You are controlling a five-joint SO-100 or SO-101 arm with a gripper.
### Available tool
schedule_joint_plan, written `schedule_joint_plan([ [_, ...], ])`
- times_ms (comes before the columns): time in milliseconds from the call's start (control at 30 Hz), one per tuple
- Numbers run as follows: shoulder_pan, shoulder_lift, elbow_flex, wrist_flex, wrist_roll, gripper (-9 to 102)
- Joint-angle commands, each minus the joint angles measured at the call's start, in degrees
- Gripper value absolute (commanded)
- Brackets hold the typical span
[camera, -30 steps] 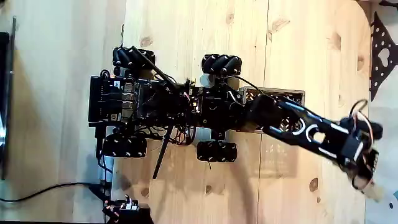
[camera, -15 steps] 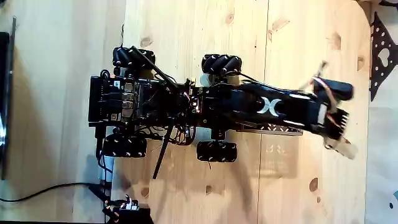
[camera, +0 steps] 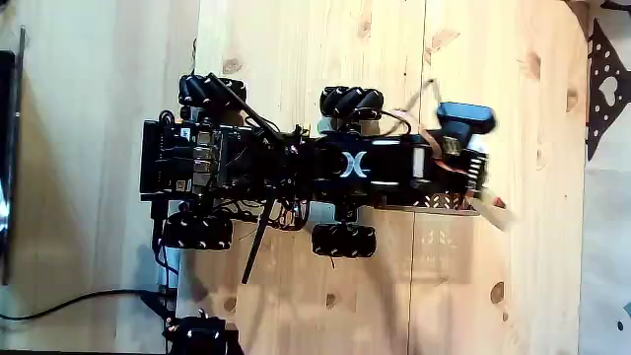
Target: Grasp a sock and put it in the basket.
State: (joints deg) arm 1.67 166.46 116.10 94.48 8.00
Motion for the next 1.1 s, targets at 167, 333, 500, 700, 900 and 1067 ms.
schedule_joint_plan([
  [167, -0.2, 9.2, 10.7, -4.9, -4.3, 0],
  [333, 3.1, 4.0, 16.0, -10.5, -6.2, 0],
  [500, 7.0, -7.7, 17.3, -15.7, -8.3, 0],
  [700, 8.9, -17.8, 17.3, -18.3, -12.6, 1],
  [900, 9.1, -21.5, 17.3, -13.8, -13.9, 13],
  [1067, 8.1, -21.8, 16.5, -13.2, -15.8, 14],
])
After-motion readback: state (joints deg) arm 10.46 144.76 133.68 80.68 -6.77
